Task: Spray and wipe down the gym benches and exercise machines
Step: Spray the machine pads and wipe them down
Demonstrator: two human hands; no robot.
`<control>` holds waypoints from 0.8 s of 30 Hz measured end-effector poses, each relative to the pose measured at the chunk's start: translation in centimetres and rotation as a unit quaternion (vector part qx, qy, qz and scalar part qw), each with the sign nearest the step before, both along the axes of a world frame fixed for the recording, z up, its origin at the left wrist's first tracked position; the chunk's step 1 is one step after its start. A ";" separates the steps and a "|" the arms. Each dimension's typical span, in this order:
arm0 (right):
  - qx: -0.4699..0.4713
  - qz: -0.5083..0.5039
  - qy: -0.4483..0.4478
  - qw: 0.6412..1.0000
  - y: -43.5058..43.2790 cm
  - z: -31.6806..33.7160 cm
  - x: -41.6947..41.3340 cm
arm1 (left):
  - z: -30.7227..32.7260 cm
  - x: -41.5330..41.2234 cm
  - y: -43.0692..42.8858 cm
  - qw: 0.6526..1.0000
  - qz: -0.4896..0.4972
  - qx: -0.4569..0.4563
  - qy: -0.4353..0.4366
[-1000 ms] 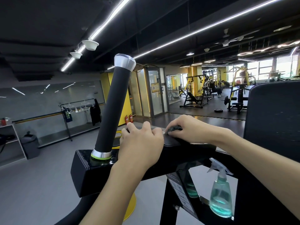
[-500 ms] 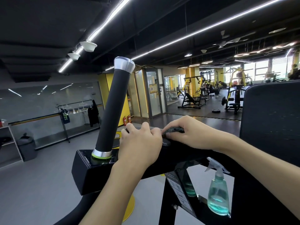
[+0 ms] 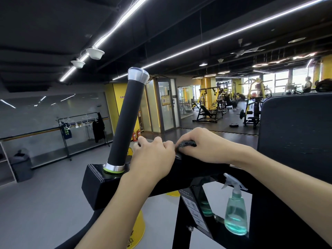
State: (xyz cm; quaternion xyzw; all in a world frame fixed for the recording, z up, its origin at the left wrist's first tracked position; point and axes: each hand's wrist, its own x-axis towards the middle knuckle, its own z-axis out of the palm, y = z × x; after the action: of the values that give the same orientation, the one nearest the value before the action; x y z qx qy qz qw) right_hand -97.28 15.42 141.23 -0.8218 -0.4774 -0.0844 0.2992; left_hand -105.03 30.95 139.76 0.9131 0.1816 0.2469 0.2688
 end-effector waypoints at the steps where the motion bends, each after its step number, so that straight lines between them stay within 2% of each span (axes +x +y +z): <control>1: 0.014 0.023 0.006 1.000 0.2 0.1 -0.3 | 0.1 -0.3 0.1 1.000 -0.002 0.027 0.005; 4: 0.013 0.030 0.012 0.999 0.5 0.3 -0.3 | 0.7 -0.6 0.4 0.994 0.025 0.101 0.025; 8: -0.018 0.001 0.003 1.000 1.1 0.6 0.1 | 1.0 -1.6 0.4 0.994 0.031 0.095 0.033; 12: 0.002 0.039 0.013 0.999 1.6 0.7 0.1 | 0.8 -2.1 0.4 0.979 0.022 0.190 0.063; 16: -0.051 -0.019 0.006 0.999 2.3 1.1 1.0 | 0.6 -2.1 0.6 0.980 0.033 0.194 0.040; 21: 0.000 0.045 0.026 0.999 3.2 1.2 0.8 | 0.3 -1.7 0.8 0.978 0.029 0.204 0.014; 24: -0.043 -0.009 0.006 0.999 3.9 1.1 2.2 | 0.3 -1.8 0.8 0.979 0.030 0.203 0.010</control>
State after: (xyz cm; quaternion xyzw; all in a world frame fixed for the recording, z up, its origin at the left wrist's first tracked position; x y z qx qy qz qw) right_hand -95.07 19.32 142.37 -0.8388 -0.4714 -0.0613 0.2656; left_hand -106.80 31.77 140.08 0.9452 0.1577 0.2775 0.0686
